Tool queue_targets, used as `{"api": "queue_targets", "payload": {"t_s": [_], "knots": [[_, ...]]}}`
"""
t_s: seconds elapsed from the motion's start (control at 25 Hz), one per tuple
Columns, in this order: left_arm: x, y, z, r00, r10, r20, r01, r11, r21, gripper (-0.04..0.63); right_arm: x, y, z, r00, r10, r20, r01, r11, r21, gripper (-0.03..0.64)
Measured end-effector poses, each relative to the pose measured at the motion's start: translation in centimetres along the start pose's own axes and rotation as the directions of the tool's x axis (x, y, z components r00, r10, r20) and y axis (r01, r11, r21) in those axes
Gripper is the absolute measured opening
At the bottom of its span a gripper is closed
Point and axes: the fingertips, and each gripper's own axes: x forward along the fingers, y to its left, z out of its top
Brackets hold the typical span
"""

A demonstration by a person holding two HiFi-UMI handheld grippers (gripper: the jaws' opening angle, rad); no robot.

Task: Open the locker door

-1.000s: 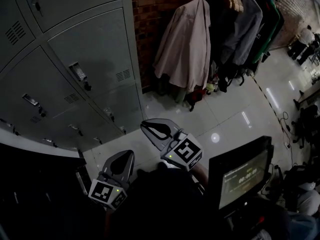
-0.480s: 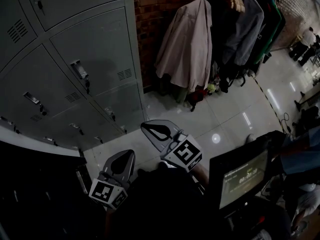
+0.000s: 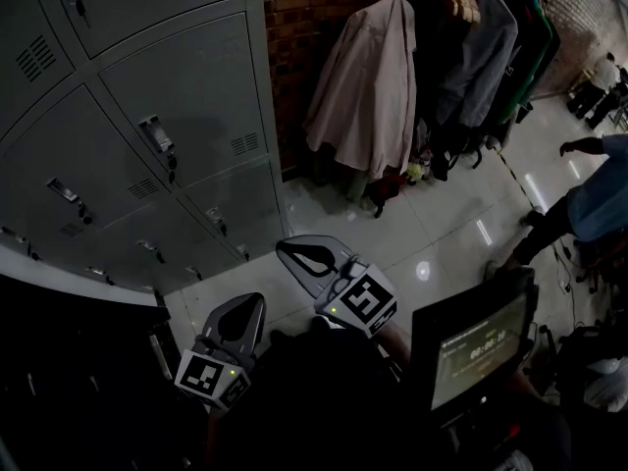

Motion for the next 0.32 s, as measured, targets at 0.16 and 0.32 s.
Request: {"api": "queue_targets", "payload": {"t_s": [0.16,0.32], "knots": [[-0.08,-0.12,0.03,1.000,0.001,0.001,-0.001,1.000,0.000,0.015,-0.08,0.18,-0.02,1.000,0.002,-0.002,-0.002,1.000,-0.002,0.000],[-0.15,-0.21,0.03,1.000,0.001,0.003,-0.001,1.000,0.002,0.015,-0.15,0.32,0.00,1.000,0.003,-0.001,-0.003,1.000,0.001,0.000]]}}
